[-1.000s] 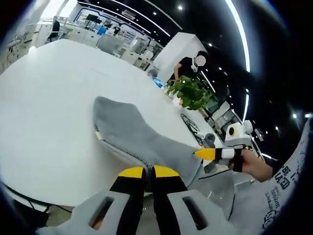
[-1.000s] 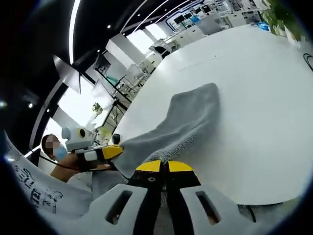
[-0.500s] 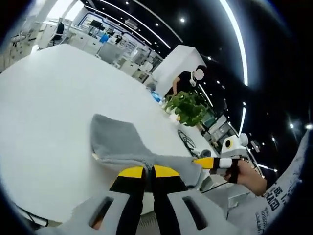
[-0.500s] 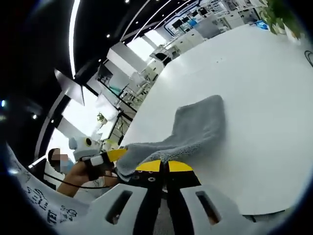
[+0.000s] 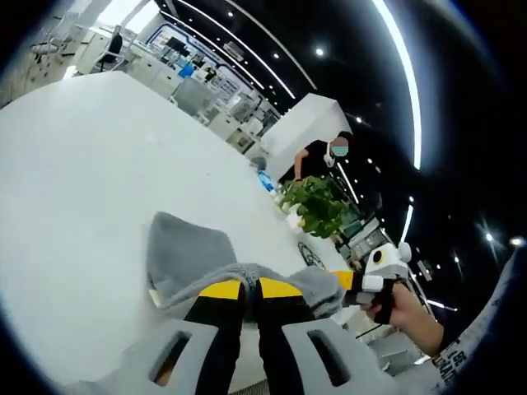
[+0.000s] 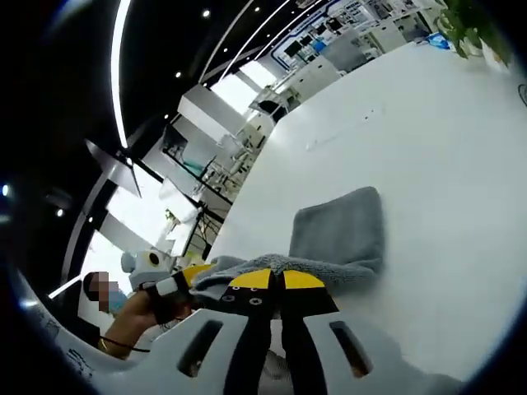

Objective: Fold the towel on the table until its edges align and the towel forms a compact rectangular stack.

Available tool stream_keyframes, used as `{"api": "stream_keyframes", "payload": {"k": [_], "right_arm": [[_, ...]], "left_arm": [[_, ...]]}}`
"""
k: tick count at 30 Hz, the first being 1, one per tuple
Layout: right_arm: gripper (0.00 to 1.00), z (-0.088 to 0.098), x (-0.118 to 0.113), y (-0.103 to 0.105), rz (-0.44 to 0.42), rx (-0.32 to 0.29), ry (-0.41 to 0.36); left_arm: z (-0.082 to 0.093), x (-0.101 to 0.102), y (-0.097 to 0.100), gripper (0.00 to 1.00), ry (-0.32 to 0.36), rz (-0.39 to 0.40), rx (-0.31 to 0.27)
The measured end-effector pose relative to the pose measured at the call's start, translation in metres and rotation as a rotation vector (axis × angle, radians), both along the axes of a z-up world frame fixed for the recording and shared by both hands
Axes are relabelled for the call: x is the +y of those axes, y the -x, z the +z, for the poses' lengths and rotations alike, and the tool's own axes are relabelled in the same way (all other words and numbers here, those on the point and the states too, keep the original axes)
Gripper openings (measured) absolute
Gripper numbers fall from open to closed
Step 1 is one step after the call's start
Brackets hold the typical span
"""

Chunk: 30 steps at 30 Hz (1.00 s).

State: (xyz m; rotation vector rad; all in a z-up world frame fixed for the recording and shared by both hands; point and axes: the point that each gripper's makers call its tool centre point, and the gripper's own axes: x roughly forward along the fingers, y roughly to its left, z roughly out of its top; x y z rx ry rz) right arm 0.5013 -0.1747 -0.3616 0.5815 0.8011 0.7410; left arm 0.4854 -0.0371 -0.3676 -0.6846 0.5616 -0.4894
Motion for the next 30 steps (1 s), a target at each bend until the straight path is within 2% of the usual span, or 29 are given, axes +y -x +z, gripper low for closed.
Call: {"api": "stream_keyframes", "payload": {"k": [3, 8, 13, 15, 25, 30], "right_arm": [[0.00, -0.004, -0.001, -0.016, -0.016, 0.002, -0.002], [0.00, -0.003, 0.002, -0.031, -0.043, 0.008, -0.012], [0.00, -0.007, -0.006, -0.051, -0.113, 0.027, -0.040], [0.00, -0.012, -0.006, -0.058, -0.126, 0.034, -0.043], [0.00, -0.039, -0.005, -0.082, -0.171, 0.073, -0.022], [0.00, -0.050, -0.005, -0.089, -0.190, 0.094, -0.018]], "left_arm": [[-0.002, 0.000, -0.010, 0.06, 0.011, 0.006, 0.010], [-0.003, 0.003, -0.026, 0.06, 0.020, 0.028, 0.021], [-0.007, 0.008, -0.042, 0.06, 0.040, 0.069, 0.035], [-0.012, 0.008, -0.049, 0.06, 0.067, 0.082, 0.051], [-0.045, 0.011, -0.074, 0.06, 0.105, 0.155, 0.139], [-0.056, 0.012, -0.082, 0.06, 0.119, 0.182, 0.156]]}}
